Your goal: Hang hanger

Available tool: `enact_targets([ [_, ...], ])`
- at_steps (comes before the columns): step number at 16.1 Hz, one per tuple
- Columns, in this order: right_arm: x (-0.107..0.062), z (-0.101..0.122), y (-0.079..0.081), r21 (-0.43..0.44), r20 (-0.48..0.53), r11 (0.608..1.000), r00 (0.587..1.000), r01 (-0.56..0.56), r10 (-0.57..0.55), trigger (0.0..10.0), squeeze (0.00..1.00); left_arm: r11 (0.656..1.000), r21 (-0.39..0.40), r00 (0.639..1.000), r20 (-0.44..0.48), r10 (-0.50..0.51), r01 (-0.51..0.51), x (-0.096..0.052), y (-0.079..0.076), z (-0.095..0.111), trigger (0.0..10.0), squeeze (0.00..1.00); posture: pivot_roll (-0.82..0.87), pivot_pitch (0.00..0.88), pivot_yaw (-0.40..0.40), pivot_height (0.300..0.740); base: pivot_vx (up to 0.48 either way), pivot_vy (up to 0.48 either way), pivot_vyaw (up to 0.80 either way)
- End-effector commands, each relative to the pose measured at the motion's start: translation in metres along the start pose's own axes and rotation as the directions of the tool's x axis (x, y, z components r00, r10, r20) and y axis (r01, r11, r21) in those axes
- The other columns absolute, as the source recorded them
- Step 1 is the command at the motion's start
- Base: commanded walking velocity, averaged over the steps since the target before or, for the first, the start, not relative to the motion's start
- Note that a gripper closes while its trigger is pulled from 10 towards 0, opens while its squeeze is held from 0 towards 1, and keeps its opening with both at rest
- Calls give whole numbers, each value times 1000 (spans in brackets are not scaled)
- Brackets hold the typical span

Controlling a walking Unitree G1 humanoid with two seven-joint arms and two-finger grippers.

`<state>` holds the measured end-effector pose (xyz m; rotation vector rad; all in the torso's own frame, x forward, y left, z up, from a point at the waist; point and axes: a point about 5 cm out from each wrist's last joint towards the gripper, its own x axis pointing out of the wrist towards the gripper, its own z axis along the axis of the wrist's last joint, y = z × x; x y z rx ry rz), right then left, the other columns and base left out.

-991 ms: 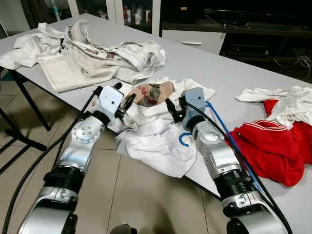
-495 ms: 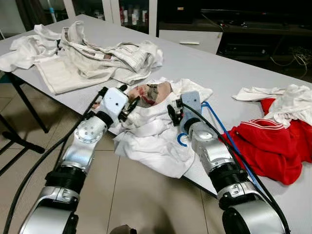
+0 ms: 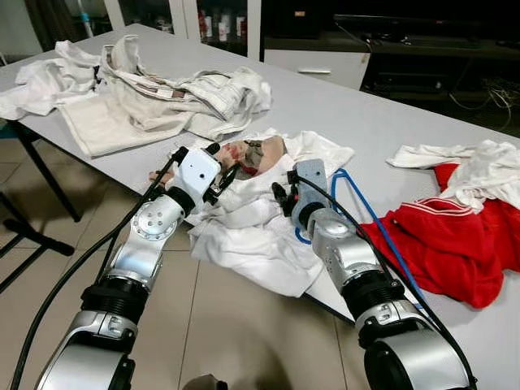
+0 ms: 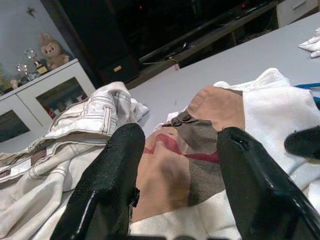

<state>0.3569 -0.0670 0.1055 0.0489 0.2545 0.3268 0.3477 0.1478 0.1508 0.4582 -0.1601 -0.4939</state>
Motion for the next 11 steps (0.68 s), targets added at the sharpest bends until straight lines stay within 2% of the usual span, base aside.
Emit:
enact_targets([
  [1, -1, 10, -6, 36, 58, 999, 998, 10, -13, 0, 0, 1000, 15, 1000, 16, -17, 17, 4, -1, 6, 10000, 0, 66, 0, -23, 723, 0, 0, 0],
  [4, -13, 26, -14, 115, 178, 993, 984, -22, 1, 0, 0, 1000, 13, 1000, 18, -14, 14, 4, -1, 6, 10000, 0, 56, 0, -19, 723, 0, 0, 0],
  [5, -14, 27, -14, 120, 190, 992, 982, -30, 7, 0, 0, 1000, 13, 1000, 18, -14, 14, 3, -1, 6, 10000, 0, 53, 0, -18, 723, 0, 0, 0],
  [7, -31, 34, -15, 146, 270, 983, 961, -108, 65, 0, 0, 1000, 11, 1000, 19, -16, 16, 5, -2, 6, 10000, 0, 41, 0, -15, 723, 0, 0, 0],
  [10, -44, 24, -27, 158, 254, 984, 966, -79, 37, 0, 0, 1000, 9, 1000, 22, -20, 19, 7, -3, 7, 10000, 0, 33, 2, -12, 723, 0, 0, 0],
  [11, -45, 15, -31, 123, 216, 991, 976, -44, 16, 10000, 0, 1000, 7, 999, 27, -24, 24, 8, -4, 8, 10000, 0, 32, 3, -9, 723, 0, 0, 0],
])
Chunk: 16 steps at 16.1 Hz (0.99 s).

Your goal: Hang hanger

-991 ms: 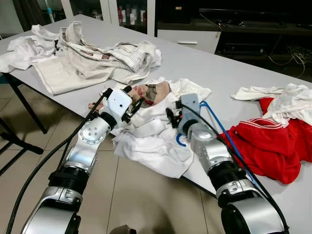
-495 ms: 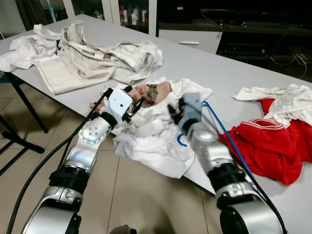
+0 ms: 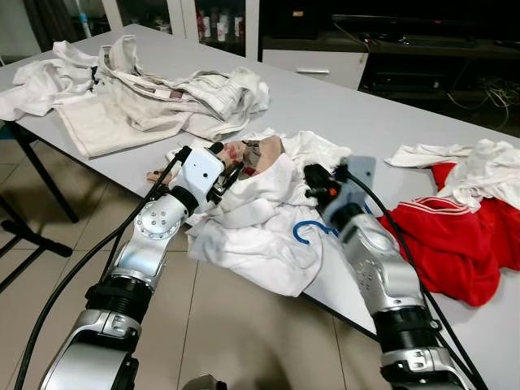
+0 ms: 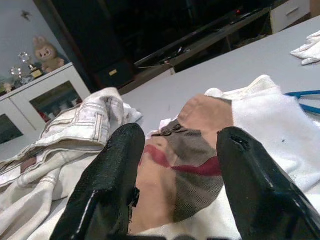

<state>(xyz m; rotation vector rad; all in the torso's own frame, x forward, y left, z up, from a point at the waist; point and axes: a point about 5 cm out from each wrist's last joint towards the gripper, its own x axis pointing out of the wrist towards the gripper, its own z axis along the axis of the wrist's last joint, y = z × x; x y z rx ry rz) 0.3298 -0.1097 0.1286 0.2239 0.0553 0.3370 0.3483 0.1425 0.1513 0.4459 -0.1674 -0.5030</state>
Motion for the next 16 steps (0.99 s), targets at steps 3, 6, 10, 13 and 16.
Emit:
enact_targets([
  [3, 5, -9, 1, -80, -34, 996, 999, 38, -41, 10000, 1000, 1000, 4, 1000, 16, -22, 22, 4, -1, 5, 10000, 0, 36, 3, -6, 723, 0, 0, 0],
  [6, 20, -13, -1, -145, -78, 987, 993, 74, -86, 10000, 1000, 1000, -17, 1000, 19, -1, 2, 2, 3, 6, 10000, 0, 78, 4, -12, 723, 0, 0, 0],
  [10, 38, -2, 2, -186, -55, 978, 993, 94, -106, 10000, 1000, 1000, -13, 1000, 4, 18, -18, -6, 6, 1, 10000, 0, 102, 5, -25, 723, 0, 0, 123],
  [13, 40, -3, -1, -192, -49, 973, 989, 131, -143, 10000, 1000, 1000, -14, 1000, 4, 19, -19, -6, 6, 2, 10000, 0, 95, 8, -22, 723, 0, 0, 0],
  [16, 37, -7, -3, -146, -42, 979, 988, 140, -147, 10000, 0, 1000, -14, 1000, 6, 4, -4, -2, 3, 4, 10000, 0, 83, 10, -16, 723, 0, 0, 0],
])
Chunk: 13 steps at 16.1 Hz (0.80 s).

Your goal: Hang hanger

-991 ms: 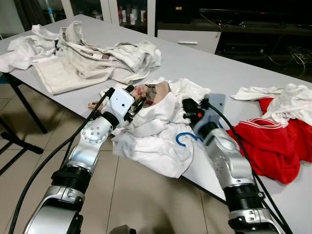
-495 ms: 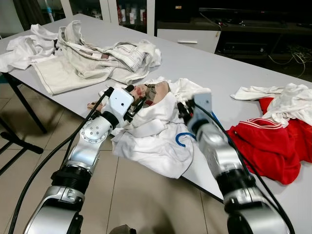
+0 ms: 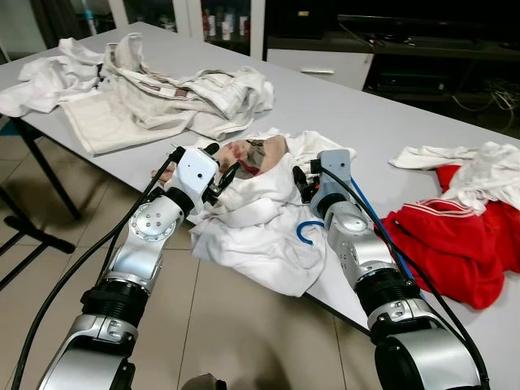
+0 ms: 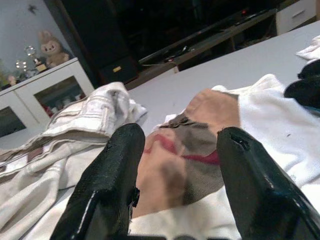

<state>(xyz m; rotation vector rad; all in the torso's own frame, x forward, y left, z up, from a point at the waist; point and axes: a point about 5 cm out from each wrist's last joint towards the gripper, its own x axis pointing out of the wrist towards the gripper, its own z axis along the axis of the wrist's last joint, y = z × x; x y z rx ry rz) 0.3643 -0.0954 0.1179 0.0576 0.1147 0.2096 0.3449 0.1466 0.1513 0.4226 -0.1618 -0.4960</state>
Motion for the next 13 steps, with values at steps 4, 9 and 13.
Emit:
enact_targets([
  [4, -2, 11, -15, 167, 98, 979, 986, 115, -133, 10000, 1000, 1000, 9, 1000, 13, -12, 12, 5, 0, 7, 10000, 0, 85, 10, -13, 723, 0, 0, 0],
  [9, -2, 3, 4, 165, 58, 986, 998, 9, -19, 10000, 0, 1000, 14, 1000, 10, -6, 6, 2, 3, 6, 10000, 0, 90, 8, -12, 723, 0, 0, 0],
  [13, -3, -6, 20, 195, 28, 980, 999, -46, 41, 10000, 0, 1000, 19, 1000, 18, -4, 4, 3, 4, 8, 10000, 0, 91, 7, -11, 723, 0, 0, 0],
])
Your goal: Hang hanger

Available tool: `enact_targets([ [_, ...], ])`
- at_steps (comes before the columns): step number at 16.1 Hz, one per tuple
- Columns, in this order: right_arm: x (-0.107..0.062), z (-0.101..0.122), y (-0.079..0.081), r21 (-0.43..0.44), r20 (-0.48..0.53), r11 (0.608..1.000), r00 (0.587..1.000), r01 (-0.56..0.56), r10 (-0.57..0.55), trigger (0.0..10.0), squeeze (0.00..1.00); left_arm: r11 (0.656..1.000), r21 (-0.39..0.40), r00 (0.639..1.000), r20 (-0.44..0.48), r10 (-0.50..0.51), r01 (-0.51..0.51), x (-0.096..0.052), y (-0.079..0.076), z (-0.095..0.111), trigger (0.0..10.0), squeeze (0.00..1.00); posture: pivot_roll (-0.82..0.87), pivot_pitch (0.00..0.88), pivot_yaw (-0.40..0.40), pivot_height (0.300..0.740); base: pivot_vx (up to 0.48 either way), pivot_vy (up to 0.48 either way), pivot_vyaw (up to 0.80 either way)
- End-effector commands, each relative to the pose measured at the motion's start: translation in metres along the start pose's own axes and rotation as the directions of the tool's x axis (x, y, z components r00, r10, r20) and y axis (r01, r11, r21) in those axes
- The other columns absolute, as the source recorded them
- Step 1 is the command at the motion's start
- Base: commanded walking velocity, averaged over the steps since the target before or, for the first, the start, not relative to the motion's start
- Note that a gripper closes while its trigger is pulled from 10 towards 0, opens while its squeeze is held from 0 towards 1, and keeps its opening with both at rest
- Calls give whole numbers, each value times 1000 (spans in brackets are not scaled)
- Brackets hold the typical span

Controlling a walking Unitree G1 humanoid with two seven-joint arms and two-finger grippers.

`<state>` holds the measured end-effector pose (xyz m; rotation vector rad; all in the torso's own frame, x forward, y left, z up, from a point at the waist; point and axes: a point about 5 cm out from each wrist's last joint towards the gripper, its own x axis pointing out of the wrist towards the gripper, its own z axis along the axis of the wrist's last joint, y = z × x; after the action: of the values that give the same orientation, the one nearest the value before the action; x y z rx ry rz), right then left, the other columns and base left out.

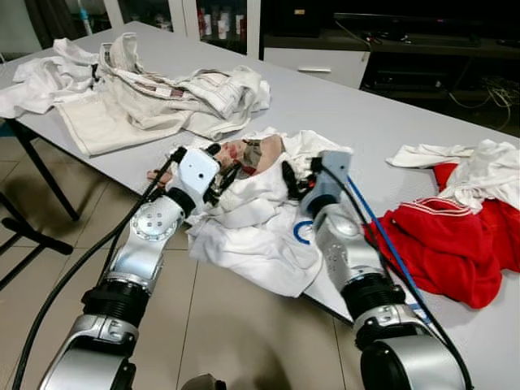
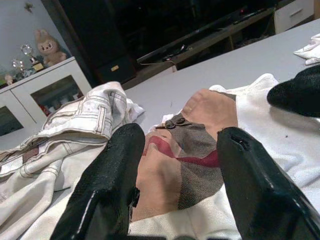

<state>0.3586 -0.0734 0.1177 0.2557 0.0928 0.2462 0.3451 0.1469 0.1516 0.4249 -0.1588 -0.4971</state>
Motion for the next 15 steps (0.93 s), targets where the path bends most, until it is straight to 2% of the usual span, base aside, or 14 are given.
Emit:
enact_targets([
  [1, -2, -4, 0, 21, -15, 1000, 1000, -6, 7, 10000, 0, 1000, 18, 1000, 22, -3, 3, 3, 3, 8, 10000, 0, 91, 7, -11, 723, 0, 0, 0],
  [3, 0, -7, 5, -42, -46, 999, 999, -24, 22, 10000, 0, 1000, 20, 1000, 21, -4, 3, 3, 3, 8, 10000, 0, 92, 5, -12, 723, 0, 0, 0],
  [5, 0, -19, 11, -116, -120, 992, 992, -53, 39, 10000, 0, 1000, 22, 1000, 23, -7, 6, 3, 2, 9, 10000, 0, 93, 2, -14, 723, 0, 0, 0],
  [6, 0, -23, 14, -117, -145, 990, 988, -72, 55, 9176, 0, 1000, 21, 1000, 25, -7, 7, 4, 1, 9, 10000, 0, 93, 2, -13, 723, 0, 0, 0],
  [7, -1, -26, 17, -104, -160, 990, 984, -91, 73, 1882, 0, 1000, 20, 1000, 26, -8, 7, 4, 1, 9, 10000, 0, 92, 1, -13, 723, 0, 0, 0],
  [8, -1, -27, 19, -94, -167, 990, 982, -103, 86, 0, 0, 1000, 20, 1000, 26, -9, 8, 4, 1, 9, 10000, 0, 92, 1, -13, 723, 0, 0, 0],
  [11, 0, -24, 19, -73, -142, 993, 987, -90, 79, 0, 0, 1000, 20, 1000, 27, -10, 9, 5, 0, 10, 10000, 0, 92, 0, -13, 723, 0, 0, 0],
  [15, 0, -8, 13, 3, -38, 996, 996, -86, 87, 0, 0, 1000, 17, 1000, 30, -10, 9, 6, -1, 10, 10000, 0, 86, 0, -14, 723, 0, 0, 0],
])
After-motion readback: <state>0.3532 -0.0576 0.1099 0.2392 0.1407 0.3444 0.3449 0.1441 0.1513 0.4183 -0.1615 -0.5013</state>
